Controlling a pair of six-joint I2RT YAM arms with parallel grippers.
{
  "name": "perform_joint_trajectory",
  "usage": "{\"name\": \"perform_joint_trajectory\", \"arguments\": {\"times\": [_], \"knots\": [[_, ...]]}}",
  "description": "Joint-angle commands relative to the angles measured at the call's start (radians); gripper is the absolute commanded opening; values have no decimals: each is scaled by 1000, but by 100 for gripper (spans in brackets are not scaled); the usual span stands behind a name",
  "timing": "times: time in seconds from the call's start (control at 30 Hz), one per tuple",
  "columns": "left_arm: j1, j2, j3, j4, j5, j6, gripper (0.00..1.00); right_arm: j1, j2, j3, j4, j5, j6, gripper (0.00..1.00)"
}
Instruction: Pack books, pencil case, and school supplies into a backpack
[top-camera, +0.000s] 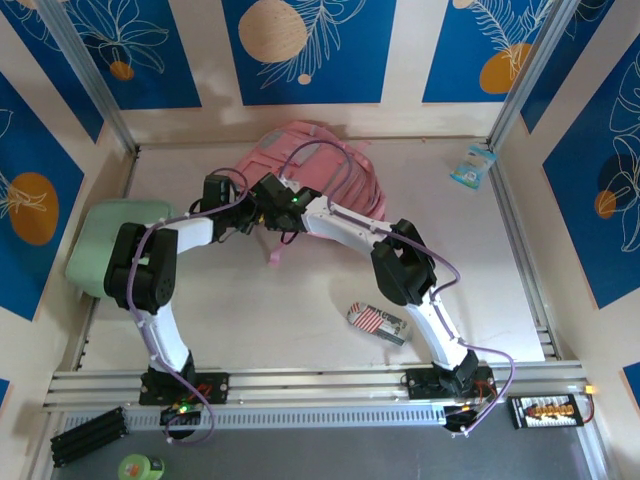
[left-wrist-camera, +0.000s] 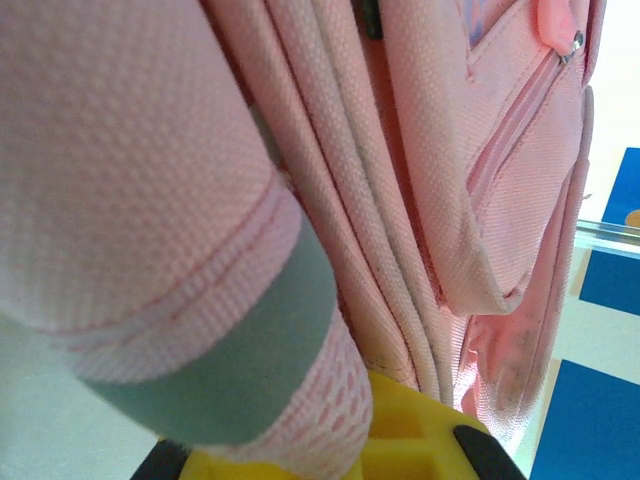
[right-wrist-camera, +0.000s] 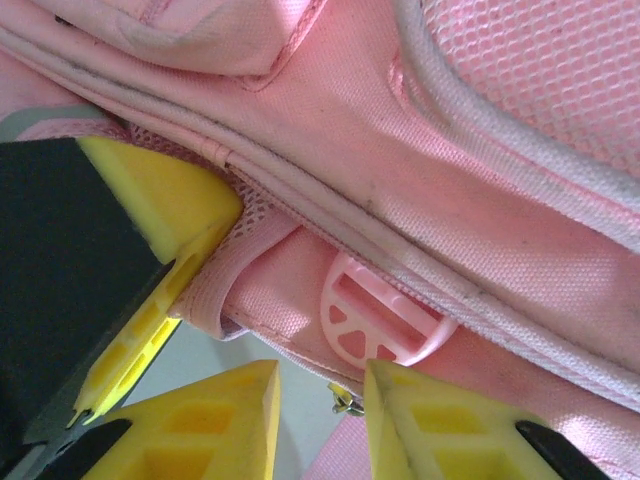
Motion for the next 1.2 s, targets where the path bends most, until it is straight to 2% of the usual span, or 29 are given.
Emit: {"name": "perform_joint_trajectory", "arguments": {"times": [0.0,0.3,0.57,1.0,1.17], "knots": [[-18,-44,31,101,42,5,0,19,-10,19,-34,48,-18,29],[-17,-27,46,103,39,9,0,47,-91,-104,-29,34,64,29],[-26,-33,28,128,23,6,0,12,-37,-69,-60,28,63,30],[-41,-28,31,161,64,0,0,-39,19,-30,-86,18,77,32],[-41,-29,24,163,77,-4,0,-40,27,-21,-85,49,84,33]]}}
